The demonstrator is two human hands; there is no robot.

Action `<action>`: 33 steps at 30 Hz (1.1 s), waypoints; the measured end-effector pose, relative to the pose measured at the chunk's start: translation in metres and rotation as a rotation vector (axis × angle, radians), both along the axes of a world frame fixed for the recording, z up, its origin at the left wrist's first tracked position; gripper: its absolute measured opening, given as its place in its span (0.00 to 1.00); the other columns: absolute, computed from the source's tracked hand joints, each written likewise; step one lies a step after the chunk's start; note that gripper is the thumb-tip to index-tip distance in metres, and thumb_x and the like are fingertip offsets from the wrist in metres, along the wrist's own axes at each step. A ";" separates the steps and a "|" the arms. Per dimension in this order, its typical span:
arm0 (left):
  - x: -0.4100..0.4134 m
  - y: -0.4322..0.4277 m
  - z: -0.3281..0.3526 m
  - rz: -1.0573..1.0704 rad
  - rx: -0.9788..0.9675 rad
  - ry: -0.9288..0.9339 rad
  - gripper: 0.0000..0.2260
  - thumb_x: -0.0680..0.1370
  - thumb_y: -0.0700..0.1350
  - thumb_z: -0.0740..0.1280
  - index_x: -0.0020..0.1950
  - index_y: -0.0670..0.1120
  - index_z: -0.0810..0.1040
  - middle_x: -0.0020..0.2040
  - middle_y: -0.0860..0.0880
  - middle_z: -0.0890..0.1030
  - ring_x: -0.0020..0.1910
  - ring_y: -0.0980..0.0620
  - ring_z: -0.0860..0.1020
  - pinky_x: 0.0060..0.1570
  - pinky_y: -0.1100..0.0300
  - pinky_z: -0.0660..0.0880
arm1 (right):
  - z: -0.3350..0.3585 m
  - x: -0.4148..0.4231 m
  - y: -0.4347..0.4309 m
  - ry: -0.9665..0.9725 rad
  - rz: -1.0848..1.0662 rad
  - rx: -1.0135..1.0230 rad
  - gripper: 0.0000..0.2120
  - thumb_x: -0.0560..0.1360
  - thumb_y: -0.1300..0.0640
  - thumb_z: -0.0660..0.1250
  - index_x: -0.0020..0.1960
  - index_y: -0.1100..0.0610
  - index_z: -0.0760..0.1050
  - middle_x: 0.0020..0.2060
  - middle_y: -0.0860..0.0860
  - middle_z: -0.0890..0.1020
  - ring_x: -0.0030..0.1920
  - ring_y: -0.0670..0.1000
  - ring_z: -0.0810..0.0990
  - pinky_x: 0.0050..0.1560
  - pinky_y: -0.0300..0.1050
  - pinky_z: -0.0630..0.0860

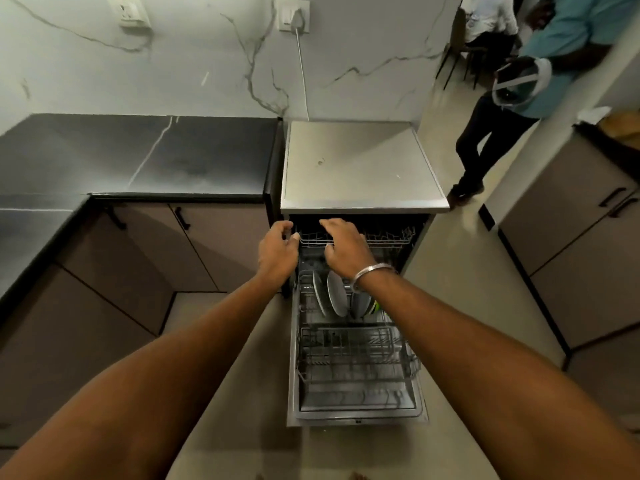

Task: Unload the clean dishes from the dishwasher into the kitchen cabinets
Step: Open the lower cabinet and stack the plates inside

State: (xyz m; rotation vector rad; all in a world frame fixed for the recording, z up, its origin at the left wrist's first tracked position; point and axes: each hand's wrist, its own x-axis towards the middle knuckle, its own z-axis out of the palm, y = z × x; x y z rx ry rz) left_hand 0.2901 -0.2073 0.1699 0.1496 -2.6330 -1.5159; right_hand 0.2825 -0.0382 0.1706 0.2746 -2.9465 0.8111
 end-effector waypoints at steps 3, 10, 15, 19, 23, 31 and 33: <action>0.002 -0.031 -0.025 -0.017 0.027 -0.065 0.15 0.84 0.43 0.65 0.71 0.46 0.74 0.63 0.48 0.80 0.57 0.52 0.79 0.62 0.50 0.78 | -0.027 0.005 -0.035 -0.051 -0.017 0.009 0.28 0.76 0.61 0.62 0.76 0.55 0.67 0.72 0.52 0.71 0.72 0.56 0.67 0.70 0.58 0.68; -0.001 -0.125 -0.065 0.023 -0.015 -0.096 0.14 0.83 0.43 0.66 0.68 0.44 0.76 0.61 0.46 0.81 0.60 0.49 0.80 0.62 0.54 0.76 | -0.077 0.004 -0.131 -0.130 -0.037 -0.051 0.28 0.74 0.60 0.62 0.75 0.55 0.68 0.72 0.53 0.72 0.71 0.57 0.69 0.69 0.59 0.70; -0.016 -0.189 -0.085 0.080 -0.036 -0.140 0.14 0.83 0.44 0.66 0.68 0.44 0.77 0.61 0.47 0.82 0.56 0.51 0.79 0.56 0.58 0.75 | -0.096 -0.013 -0.195 -0.124 -0.005 -0.086 0.27 0.75 0.60 0.64 0.75 0.57 0.68 0.71 0.54 0.73 0.70 0.57 0.71 0.69 0.57 0.71; -0.037 -0.229 -0.101 0.113 -0.030 -0.169 0.14 0.83 0.44 0.66 0.69 0.45 0.76 0.60 0.47 0.82 0.53 0.55 0.77 0.53 0.61 0.72 | -0.120 -0.040 -0.237 -0.150 0.000 -0.133 0.27 0.76 0.58 0.65 0.74 0.56 0.69 0.70 0.53 0.74 0.69 0.56 0.72 0.68 0.59 0.72; -0.070 -0.269 -0.122 0.152 -0.025 -0.202 0.15 0.83 0.45 0.67 0.70 0.46 0.75 0.60 0.48 0.81 0.54 0.54 0.78 0.54 0.60 0.75 | -0.146 -0.080 -0.281 -0.179 0.013 -0.194 0.25 0.76 0.57 0.67 0.73 0.56 0.71 0.68 0.53 0.76 0.68 0.55 0.74 0.68 0.56 0.73; -0.159 -0.347 -0.160 0.184 -0.025 -0.191 0.16 0.83 0.45 0.67 0.71 0.45 0.75 0.60 0.49 0.80 0.54 0.55 0.78 0.50 0.63 0.73 | -0.187 -0.174 -0.365 -0.210 0.005 -0.333 0.22 0.77 0.59 0.69 0.71 0.58 0.74 0.64 0.53 0.79 0.65 0.52 0.78 0.68 0.49 0.73; -0.180 -0.364 -0.175 0.191 -0.018 -0.188 0.16 0.83 0.45 0.67 0.71 0.45 0.75 0.59 0.49 0.81 0.55 0.55 0.78 0.51 0.64 0.74 | -0.199 -0.195 -0.386 -0.217 -0.016 -0.383 0.22 0.77 0.60 0.69 0.70 0.58 0.75 0.63 0.54 0.80 0.64 0.52 0.78 0.67 0.49 0.74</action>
